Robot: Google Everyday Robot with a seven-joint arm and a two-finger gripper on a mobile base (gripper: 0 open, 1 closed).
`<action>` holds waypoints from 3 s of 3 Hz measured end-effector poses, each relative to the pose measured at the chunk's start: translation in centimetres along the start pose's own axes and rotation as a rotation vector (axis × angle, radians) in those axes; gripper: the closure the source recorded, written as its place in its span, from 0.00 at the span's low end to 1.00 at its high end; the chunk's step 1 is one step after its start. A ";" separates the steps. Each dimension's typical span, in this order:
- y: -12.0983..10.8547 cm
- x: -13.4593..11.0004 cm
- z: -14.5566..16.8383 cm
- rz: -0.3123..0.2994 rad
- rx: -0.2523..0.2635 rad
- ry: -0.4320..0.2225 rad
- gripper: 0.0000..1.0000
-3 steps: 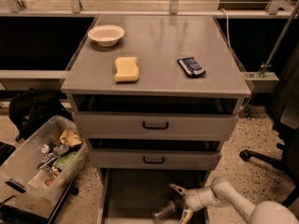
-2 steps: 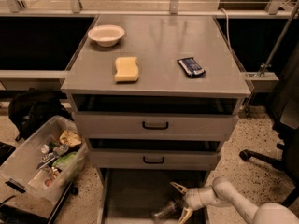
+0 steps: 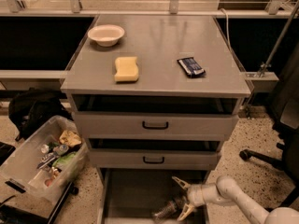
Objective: Pick water bottle from bottom drawer and place on counter
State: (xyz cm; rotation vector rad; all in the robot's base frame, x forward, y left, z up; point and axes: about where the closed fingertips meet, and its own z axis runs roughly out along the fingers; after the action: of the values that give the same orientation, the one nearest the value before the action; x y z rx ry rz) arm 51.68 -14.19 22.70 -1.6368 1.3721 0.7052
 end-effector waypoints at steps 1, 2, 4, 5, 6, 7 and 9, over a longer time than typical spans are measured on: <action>0.3 0.8 0.8 -0.018 0.021 0.057 0.00; -0.3 1.7 1.3 -0.018 0.054 0.091 0.00; 1.5 4.2 3.9 0.001 0.046 0.138 0.00; 1.5 4.2 3.9 0.001 0.046 0.138 0.00; 1.9 7.0 5.8 0.028 0.015 0.129 0.00; 1.9 7.0 5.8 0.028 0.015 0.129 0.00; 1.9 7.0 5.8 0.028 0.015 0.129 0.40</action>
Offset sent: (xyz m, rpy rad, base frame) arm 0.0003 0.0024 -0.0091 -0.0411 -0.0211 -0.0190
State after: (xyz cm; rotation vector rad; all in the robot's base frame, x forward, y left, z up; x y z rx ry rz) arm 52.05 -12.44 13.59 -1.6782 1.4906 0.6134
